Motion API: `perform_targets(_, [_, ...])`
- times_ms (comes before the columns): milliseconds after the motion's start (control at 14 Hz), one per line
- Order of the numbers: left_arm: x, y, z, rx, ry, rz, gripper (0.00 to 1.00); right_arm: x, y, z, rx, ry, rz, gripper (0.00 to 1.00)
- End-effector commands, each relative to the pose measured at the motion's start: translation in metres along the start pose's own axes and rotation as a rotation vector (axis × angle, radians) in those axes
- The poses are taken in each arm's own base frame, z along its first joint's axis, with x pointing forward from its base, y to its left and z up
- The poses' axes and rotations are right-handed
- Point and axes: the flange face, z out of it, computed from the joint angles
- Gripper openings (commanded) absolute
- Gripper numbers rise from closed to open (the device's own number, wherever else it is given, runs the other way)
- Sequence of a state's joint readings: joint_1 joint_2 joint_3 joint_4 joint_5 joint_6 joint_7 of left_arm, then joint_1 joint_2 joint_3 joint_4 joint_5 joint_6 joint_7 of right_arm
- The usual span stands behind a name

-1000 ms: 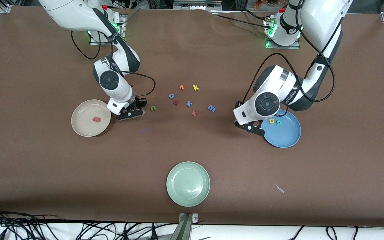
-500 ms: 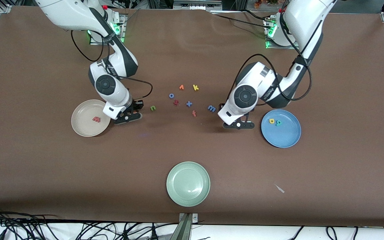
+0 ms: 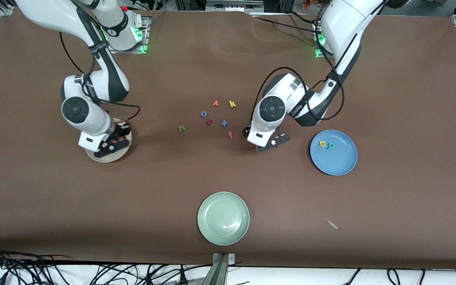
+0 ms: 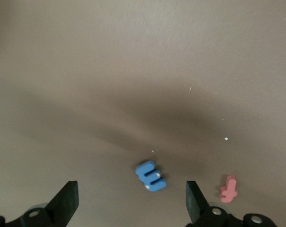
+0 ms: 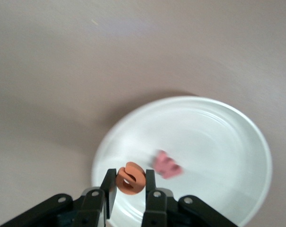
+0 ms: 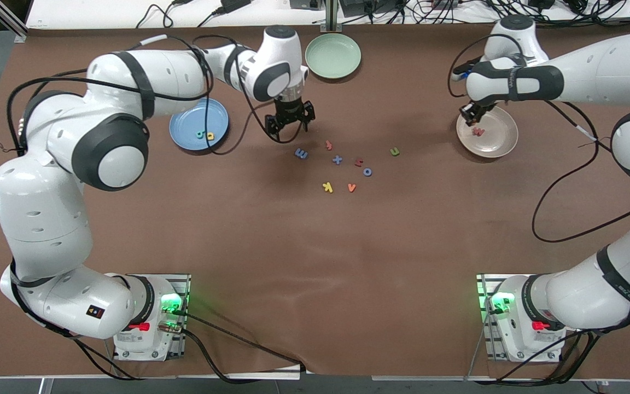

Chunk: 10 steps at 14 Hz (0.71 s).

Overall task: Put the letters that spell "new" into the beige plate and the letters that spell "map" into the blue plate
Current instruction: 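Drop the e on the white plate while the left gripper grasps the m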

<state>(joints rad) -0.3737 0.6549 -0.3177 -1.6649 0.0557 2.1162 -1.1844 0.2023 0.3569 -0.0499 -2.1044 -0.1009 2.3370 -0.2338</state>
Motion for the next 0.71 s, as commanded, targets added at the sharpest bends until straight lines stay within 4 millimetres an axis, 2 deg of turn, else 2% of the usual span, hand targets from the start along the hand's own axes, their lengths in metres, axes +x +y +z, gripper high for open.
perform_targets(0, [-0.009, 0.01, 0.017, -0.009, -0.024, -0.164, 0.99, -0.036, 0.012, 0.013, -0.014, 0.034, -0.06, 0.17])
perform_targets(71, [-0.009, 0.01, 0.024, -0.017, -0.024, -0.191, 0.98, -0.046, 0.014, 0.016, -0.017, 0.051, -0.063, 0.17])
perform_targets(214, [-0.012, 0.006, 0.04, -0.015, -0.032, -0.226, 0.92, -0.05, 0.017, 0.017, -0.019, 0.055, -0.07, 0.2])
perform_targets(286, [-0.013, 0.005, 0.046, -0.01, -0.044, -0.24, 0.86, -0.049, 0.016, 0.016, -0.012, 0.054, -0.048, 0.62])
perform_targets(357, [-0.013, 0.004, 0.048, -0.009, -0.05, -0.244, 0.81, -0.044, 0.015, 0.011, -0.005, 0.057, -0.019, 1.0])
perform_targets(429, [-0.012, 0.005, 0.049, -0.022, -0.057, -0.254, 0.74, -0.039, 0.013, 0.006, 0.003, 0.04, 0.023, 1.0])
perform_targets(643, [-0.01, 0.01, 0.051, -0.083, -0.08, -0.283, 0.67, -0.016, -0.012, -0.009, 0.043, 0.013, 0.143, 1.0])
